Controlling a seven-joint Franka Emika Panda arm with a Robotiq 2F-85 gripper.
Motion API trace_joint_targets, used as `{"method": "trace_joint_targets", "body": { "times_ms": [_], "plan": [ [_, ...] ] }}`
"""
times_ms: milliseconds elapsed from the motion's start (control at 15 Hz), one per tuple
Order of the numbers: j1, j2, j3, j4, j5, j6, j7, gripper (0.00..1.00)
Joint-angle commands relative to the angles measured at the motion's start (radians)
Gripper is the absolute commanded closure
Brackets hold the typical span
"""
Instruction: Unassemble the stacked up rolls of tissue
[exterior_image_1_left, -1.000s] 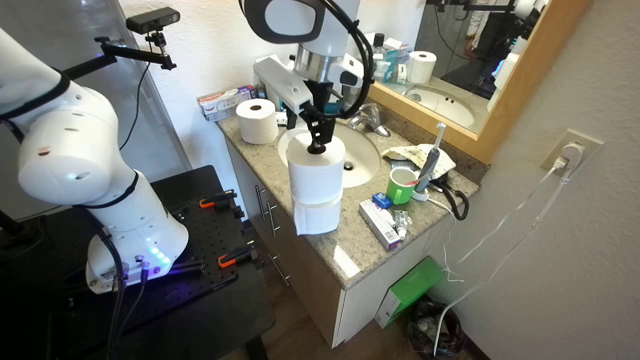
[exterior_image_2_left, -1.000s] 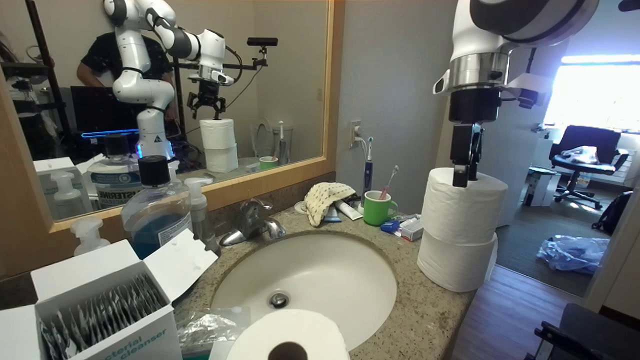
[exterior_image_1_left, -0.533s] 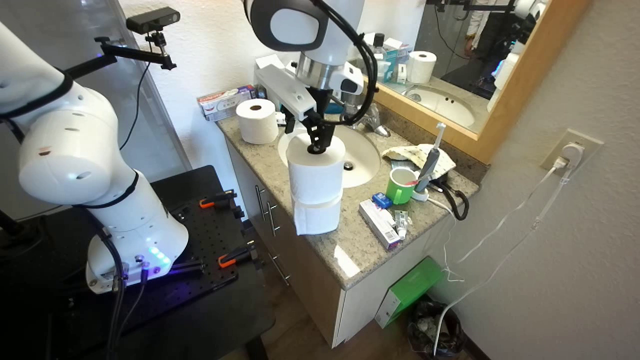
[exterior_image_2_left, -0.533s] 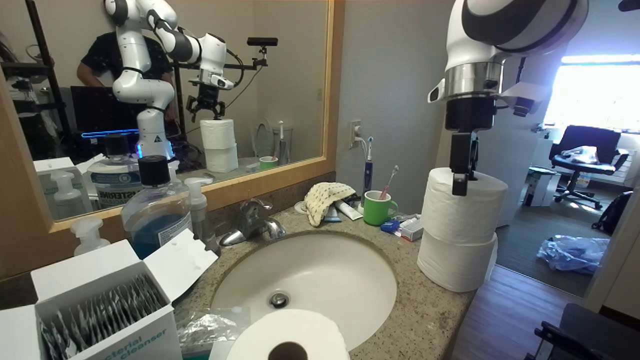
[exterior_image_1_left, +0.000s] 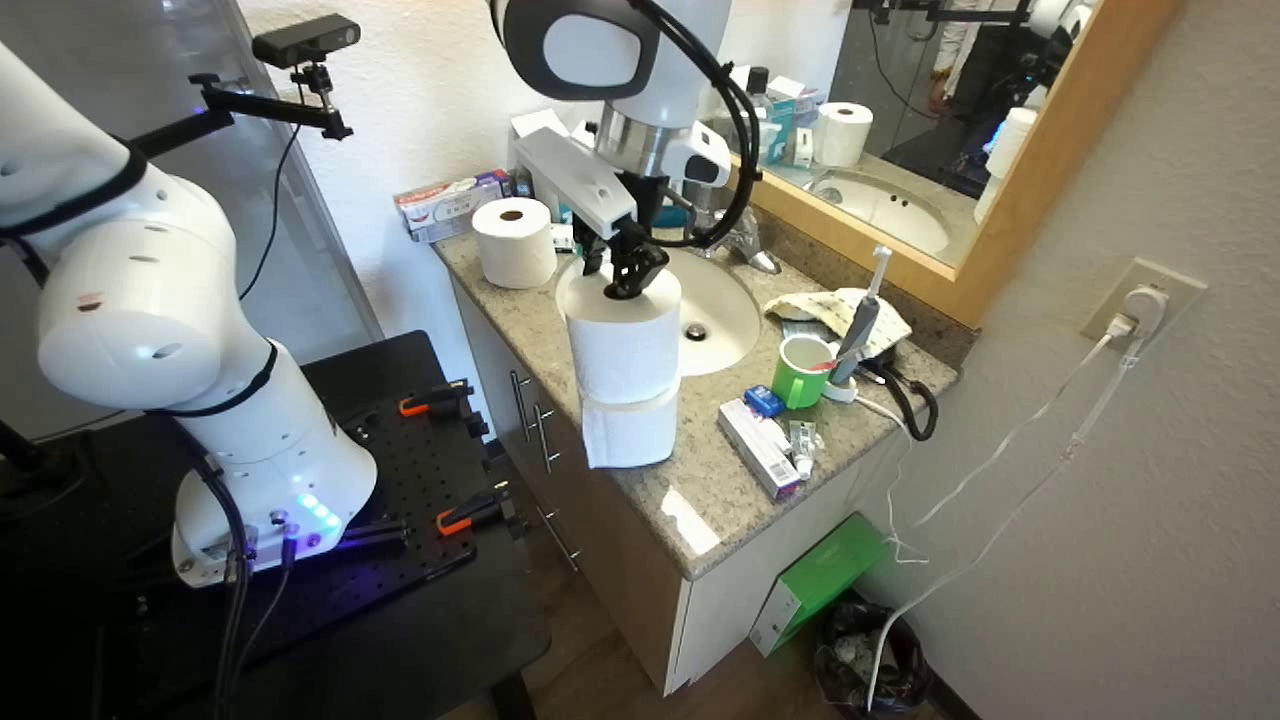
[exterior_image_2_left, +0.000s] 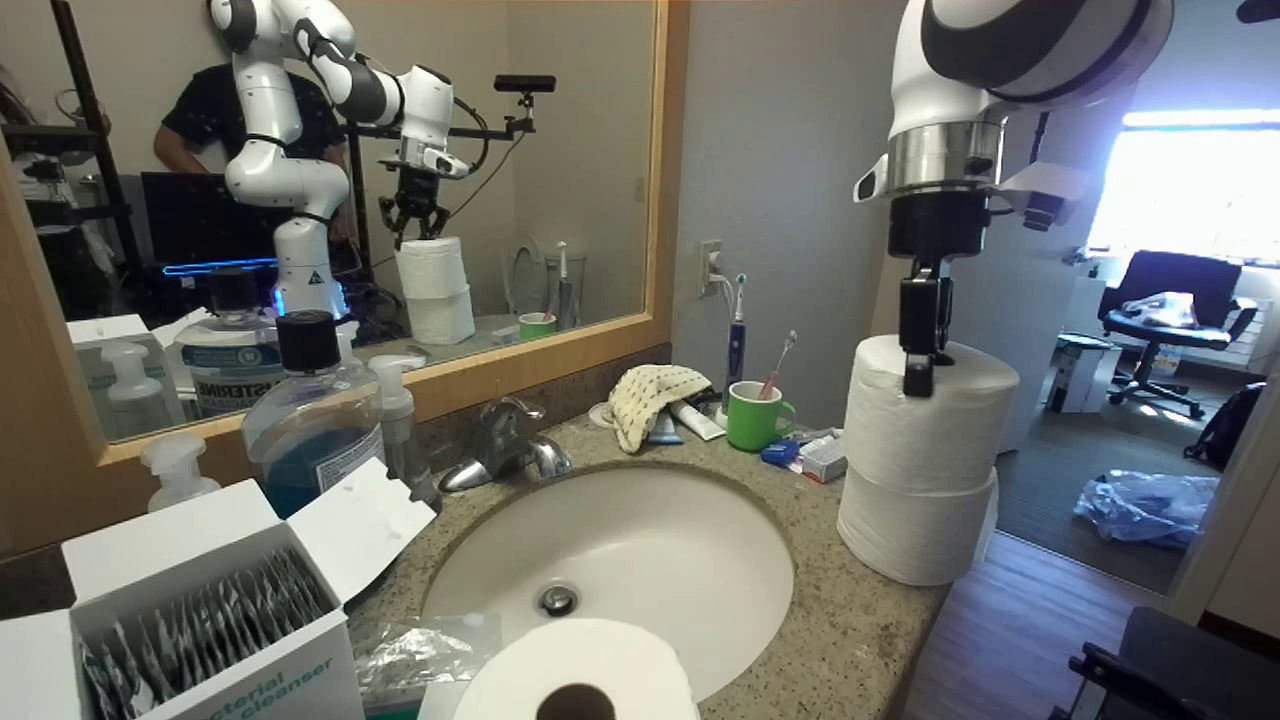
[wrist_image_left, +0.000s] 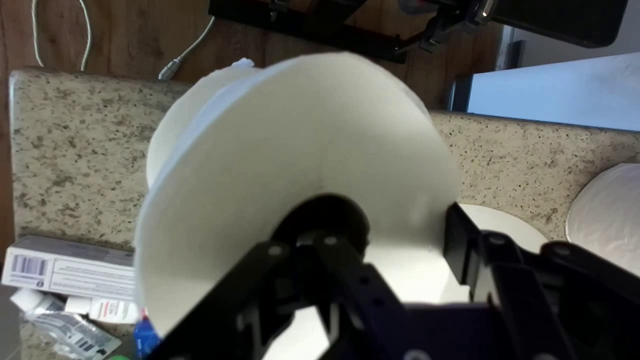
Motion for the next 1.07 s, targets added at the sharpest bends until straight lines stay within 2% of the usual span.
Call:
{"method": "trace_joint_targets", "body": {
  "times_ms": [0, 267, 1000],
  "plan": [
    [-0.001, 0.007, -0.007, 0.006, 0.022, 0.006, -0.021, 0.82],
    [-0.007, -0.002, -0.013, 0.006, 0.018, -0.001, -0.018, 0.89],
    [-0.008, -0.157, 0.006, 0.015, -0.057, -0.042, 0.013, 0.89]
  ]
}}
